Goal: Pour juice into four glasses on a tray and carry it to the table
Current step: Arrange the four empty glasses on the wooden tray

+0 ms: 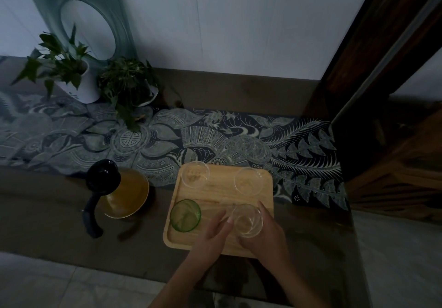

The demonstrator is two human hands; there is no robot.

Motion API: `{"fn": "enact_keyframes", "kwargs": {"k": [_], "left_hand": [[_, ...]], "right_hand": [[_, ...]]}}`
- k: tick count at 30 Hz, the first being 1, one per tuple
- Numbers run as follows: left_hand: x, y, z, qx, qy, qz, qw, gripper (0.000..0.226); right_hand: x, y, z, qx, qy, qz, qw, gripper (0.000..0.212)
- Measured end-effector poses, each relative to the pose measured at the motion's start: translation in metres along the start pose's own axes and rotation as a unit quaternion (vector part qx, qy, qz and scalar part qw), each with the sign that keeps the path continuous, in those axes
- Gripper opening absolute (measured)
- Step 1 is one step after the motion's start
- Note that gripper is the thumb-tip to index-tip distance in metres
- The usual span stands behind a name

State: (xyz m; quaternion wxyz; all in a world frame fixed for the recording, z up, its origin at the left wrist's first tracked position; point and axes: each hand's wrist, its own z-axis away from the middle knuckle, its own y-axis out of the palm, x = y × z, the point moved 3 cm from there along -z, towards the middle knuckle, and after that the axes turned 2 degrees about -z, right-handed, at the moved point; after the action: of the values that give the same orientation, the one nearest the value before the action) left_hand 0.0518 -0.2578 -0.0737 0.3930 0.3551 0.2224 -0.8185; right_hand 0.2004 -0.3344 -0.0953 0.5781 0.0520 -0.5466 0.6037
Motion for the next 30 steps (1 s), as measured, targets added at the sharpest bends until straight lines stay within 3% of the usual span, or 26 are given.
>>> {"fn": "enact_keyframes", "kwargs": {"k": [15,19,23,30], "left_hand": [[-0.004,0.002,0.009,0.012,0.002,0.015,1.0,0.054],[-0.003,0.0,0.008,0.013,0.004,0.0,1.0,0.076],[-0.002,0.001,0.008,0.014,-0.003,0.001,1.0,0.052],[-0.007,-0.005,0.019,0.009,0.011,0.013,1.0,0.049]], "right_hand": [[0.001,-0.005,0.005,0.019,-0.032,-0.005,0.999,0.124],[0.003,-0.006,0.005,0.025,-0.032,-0.001,0.999,0.126],[0.003,-0.005,0.005,0.024,-0.032,-0.004,0.999,0.13],[0.003,-0.013,0.007,-0.005,-0.039,-0.006,0.999,0.127]]}}
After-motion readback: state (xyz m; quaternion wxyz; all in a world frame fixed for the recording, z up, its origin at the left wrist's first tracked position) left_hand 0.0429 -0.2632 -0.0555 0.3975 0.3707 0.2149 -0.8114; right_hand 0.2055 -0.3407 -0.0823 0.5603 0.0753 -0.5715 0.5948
